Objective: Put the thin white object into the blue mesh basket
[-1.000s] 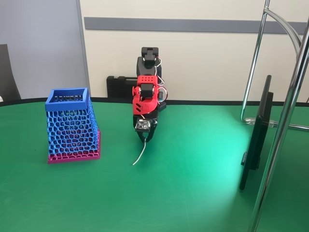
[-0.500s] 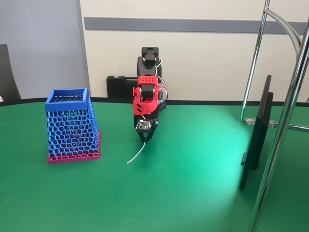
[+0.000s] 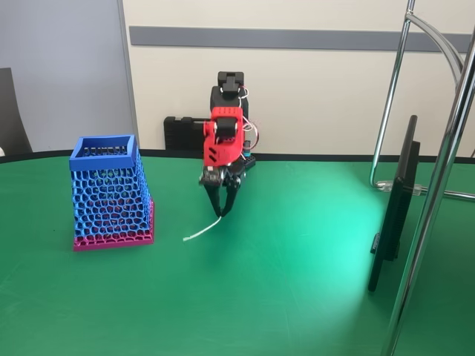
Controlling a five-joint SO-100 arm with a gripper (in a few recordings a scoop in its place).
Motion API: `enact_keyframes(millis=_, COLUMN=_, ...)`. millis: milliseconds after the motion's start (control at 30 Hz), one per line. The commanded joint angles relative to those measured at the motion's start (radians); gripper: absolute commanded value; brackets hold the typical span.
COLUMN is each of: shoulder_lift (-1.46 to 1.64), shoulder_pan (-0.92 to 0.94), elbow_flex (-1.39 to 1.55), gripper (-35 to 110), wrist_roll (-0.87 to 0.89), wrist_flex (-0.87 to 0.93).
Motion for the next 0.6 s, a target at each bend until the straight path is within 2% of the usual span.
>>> enact_keyframes(millis=0, shoulder_lift=0.084, shoulder_pan=0.003, elbow_flex=-0.140, gripper=1, wrist_roll=0.063, wrist_flex=-0.003)
enact_keyframes(millis=367, shoulder_lift=0.130, shoulder_pan=0.100, elbow_flex=-0.480, gripper=1, wrist_roll=0.368, wrist_flex=-0.058)
enact_keyframes(millis=567, shoulder_lift=0.143, shoulder_pan=0.181, elbow_flex=-0.600, gripper=1, wrist_roll=0.658, wrist_flex=-0.080)
